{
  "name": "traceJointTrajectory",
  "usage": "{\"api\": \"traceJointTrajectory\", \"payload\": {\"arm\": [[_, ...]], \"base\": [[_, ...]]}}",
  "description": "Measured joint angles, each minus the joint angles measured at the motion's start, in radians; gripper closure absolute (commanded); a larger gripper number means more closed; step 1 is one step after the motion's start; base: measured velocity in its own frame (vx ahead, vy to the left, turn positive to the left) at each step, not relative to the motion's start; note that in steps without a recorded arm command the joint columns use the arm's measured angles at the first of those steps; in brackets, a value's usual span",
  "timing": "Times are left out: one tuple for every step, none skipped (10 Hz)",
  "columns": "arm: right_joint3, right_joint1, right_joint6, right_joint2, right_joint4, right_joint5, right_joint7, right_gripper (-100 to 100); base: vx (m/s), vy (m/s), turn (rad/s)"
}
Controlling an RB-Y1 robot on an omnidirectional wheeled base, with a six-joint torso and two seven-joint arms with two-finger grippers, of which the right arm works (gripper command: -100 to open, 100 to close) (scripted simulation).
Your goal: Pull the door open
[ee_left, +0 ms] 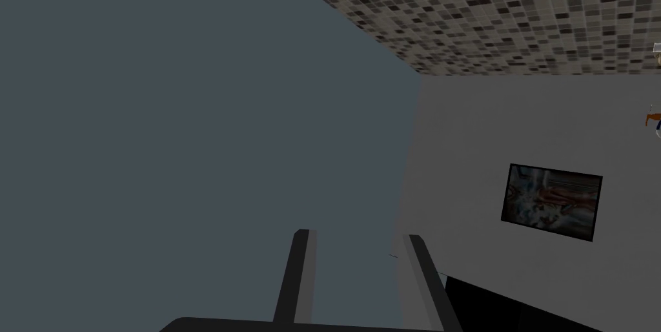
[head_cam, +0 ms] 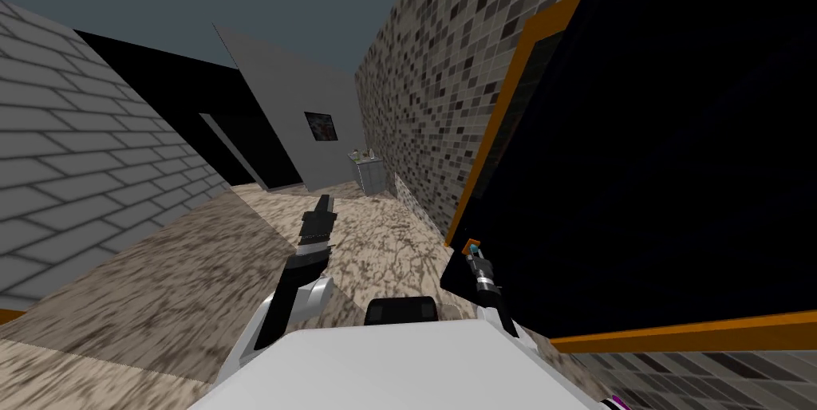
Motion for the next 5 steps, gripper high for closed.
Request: {"api": "traceJointTrajectory", "payload": {"arm": [[0.004,0.003,0.0,0.002,0.004,0.002,-0.003,100],[0.014,0.006,-0.002,-0.003,0.001,0.007,-0.01,100],[0.024,0.011,-0.004,-0.008,-0.008,0.013,-0.017,100],[0.039,0.015,-0.013,-0.017,-0.012,0.022,-0.029,100],[0.055,0.018,-0.02,-0.025,-0.014,0.031,-0.042,100]], "base": [[-0.175,-0.017,0.053],[-0.218,-0.044,0.061],[-0.234,-0.014,0.067],[-0.239,-0.035,0.07],[-0.211,-0.056,0.068]]}}
